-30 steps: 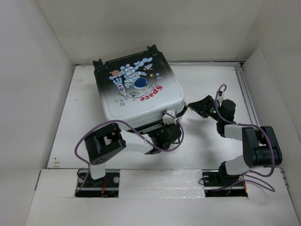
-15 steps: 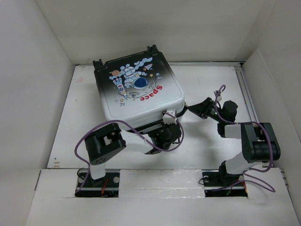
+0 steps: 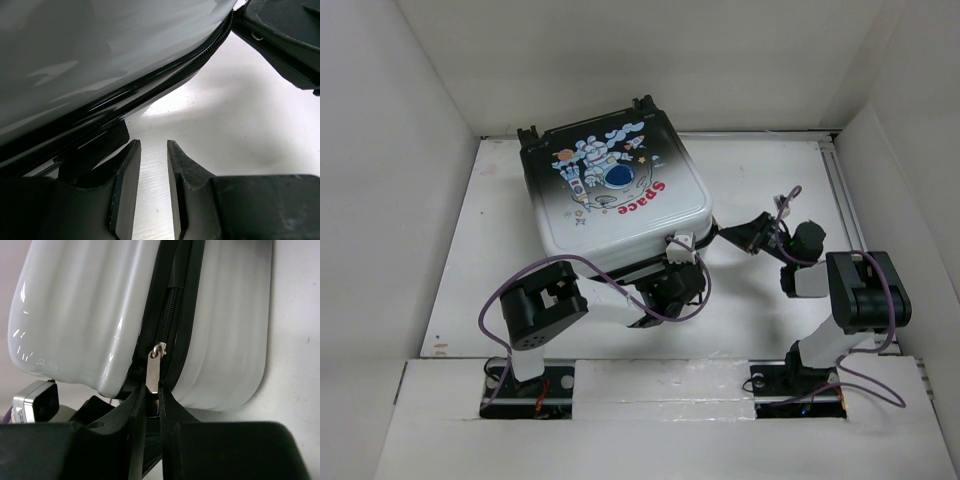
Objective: Pack the luggage
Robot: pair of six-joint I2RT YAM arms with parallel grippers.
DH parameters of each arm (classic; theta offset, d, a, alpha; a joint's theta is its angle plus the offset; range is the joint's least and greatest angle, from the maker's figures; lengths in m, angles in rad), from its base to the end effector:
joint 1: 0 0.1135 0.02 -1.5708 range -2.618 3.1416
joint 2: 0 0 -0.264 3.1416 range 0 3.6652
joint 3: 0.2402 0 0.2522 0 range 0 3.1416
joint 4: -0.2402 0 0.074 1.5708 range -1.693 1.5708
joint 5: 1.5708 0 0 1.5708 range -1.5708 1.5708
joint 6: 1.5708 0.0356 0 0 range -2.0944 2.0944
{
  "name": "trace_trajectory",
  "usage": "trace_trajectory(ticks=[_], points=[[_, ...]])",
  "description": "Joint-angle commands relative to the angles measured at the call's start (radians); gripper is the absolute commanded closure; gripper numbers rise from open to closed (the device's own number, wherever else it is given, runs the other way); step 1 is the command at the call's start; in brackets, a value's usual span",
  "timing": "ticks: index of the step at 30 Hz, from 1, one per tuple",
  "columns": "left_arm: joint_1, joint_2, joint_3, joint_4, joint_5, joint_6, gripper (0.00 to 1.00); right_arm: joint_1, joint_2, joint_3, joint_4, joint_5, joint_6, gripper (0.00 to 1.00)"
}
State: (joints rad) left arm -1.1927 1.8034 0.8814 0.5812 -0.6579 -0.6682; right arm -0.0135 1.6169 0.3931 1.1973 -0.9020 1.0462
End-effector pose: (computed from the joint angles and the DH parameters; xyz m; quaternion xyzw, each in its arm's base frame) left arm 0.1579 -0.3386 0.1773 0.0204 0.7949 -0.2802 0.5378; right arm 0.2683 0.0243 0.1647 0.0635 0.7101 0.5816 0.3919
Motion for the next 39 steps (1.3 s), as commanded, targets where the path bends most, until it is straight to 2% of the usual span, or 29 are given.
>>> trace_trajectory(ticks=[1,3,6,9,13,14,18,22,24,25,26,28,31,34,39], points=[[0.010,-0.019,0.031,0.031,-0.035,0.021,0.77,-0.005,-0.011,-0.031,0.110,0.003,0.005,0.92],[0.010,-0.010,0.062,0.013,-0.057,0.021,0.77,-0.005,-0.049,-0.043,0.085,0.003,-0.020,1.00],[0.010,0.017,0.112,-0.018,-0.117,0.041,0.77,-0.016,-0.141,-0.075,-0.039,0.026,-0.107,1.00],[0.036,0.043,0.145,-0.032,-0.152,0.041,0.77,-0.016,-0.251,-0.085,-0.337,0.051,-0.242,1.00],[0.087,0.079,0.175,-0.056,-0.120,0.028,0.77,-0.016,-0.519,-0.085,-0.699,0.084,-0.460,1.00],[0.087,0.079,0.185,-0.066,-0.120,0.028,0.77,-0.016,-0.563,-0.074,-0.834,0.084,-0.486,1.00],[0.107,0.102,0.209,-0.066,-0.121,0.028,0.77,0.012,-0.727,-0.050,-1.056,0.120,-0.575,1.00],[0.128,0.102,0.218,-0.066,-0.076,0.028,0.77,0.091,-0.758,-0.051,-1.085,0.130,-0.575,1.00],[0.128,0.102,0.218,-0.046,-0.060,0.028,0.77,0.160,-0.708,-0.069,-1.012,0.141,-0.498,1.00],[0.128,0.111,0.229,-0.046,-0.040,0.028,0.77,0.202,-0.687,-0.080,-0.913,0.164,-0.464,1.00],[0.128,0.111,0.229,-0.046,-0.031,0.028,0.77,0.289,-0.666,-0.089,-0.866,0.214,-0.436,1.00],[0.128,0.097,0.220,-0.023,-0.011,0.028,0.77,0.336,-0.614,-0.080,-0.826,0.264,-0.423,1.00],[0.128,0.033,0.148,0.015,0.050,0.039,0.77,0.308,-0.591,-0.071,-0.791,0.264,-0.423,1.00],[0.069,-0.106,0.010,0.040,0.038,0.053,0.76,0.213,-0.591,-0.036,-0.818,0.264,-0.459,1.00],[-0.018,-0.363,-0.206,0.049,-0.026,0.027,0.62,0.167,-0.511,0.029,-0.855,0.232,-0.526,1.00]])
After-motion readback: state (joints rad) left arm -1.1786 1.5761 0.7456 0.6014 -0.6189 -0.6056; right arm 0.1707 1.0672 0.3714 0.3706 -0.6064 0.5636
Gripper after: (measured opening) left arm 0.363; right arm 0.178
